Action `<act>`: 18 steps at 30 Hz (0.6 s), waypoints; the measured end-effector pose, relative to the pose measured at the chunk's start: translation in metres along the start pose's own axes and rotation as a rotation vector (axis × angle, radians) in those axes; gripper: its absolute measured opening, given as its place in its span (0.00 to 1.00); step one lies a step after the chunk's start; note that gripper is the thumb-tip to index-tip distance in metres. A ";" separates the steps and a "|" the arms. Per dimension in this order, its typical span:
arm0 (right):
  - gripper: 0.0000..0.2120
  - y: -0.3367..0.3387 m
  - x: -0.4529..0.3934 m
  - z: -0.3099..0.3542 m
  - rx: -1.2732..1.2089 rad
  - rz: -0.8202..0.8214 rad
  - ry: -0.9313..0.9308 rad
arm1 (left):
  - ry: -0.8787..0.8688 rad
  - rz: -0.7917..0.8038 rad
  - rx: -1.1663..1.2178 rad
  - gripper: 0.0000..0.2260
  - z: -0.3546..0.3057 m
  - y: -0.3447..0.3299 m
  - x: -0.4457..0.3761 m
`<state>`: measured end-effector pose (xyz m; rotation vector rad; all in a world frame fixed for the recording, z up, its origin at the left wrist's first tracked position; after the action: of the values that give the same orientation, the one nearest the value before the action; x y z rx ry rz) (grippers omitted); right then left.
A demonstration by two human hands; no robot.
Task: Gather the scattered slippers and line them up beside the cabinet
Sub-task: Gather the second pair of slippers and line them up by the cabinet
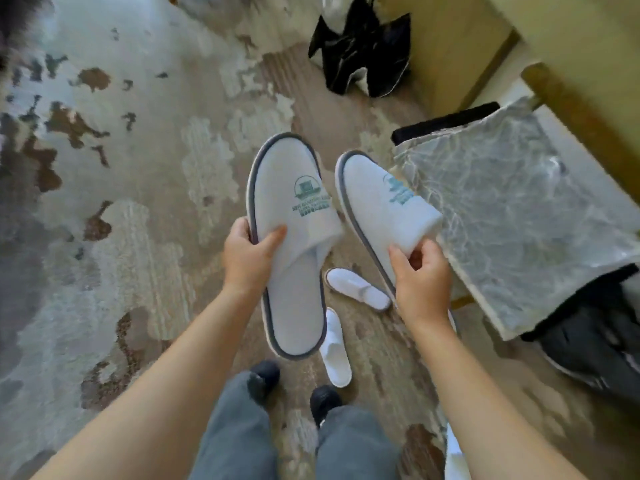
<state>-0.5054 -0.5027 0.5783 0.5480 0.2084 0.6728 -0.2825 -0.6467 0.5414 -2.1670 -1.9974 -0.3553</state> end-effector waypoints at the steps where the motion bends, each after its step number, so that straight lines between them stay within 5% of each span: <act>1: 0.15 0.016 0.007 -0.003 -0.004 -0.065 -0.033 | 0.012 0.074 -0.008 0.09 -0.004 -0.016 0.002; 7: 0.07 0.118 0.086 -0.026 0.042 -0.432 -0.264 | -0.006 0.556 -0.112 0.08 -0.024 -0.120 0.054; 18: 0.19 0.282 0.421 -0.053 0.159 -1.174 -0.731 | -0.001 1.368 -0.344 0.04 0.017 -0.201 0.354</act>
<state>-0.3511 -0.0289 0.6830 0.6755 -0.1233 -0.6974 -0.4561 -0.2865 0.6204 -3.0569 -0.1069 -0.4394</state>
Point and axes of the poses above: each hand's wrist, its own x-axis away from the middle knuckle, its own y-axis out of the back of the hand, z = x × y, the point moved 10 cm from there along -x, towards the middle knuckle, and after that the axes turned 9 degrees about x, right-handed, at the moved point
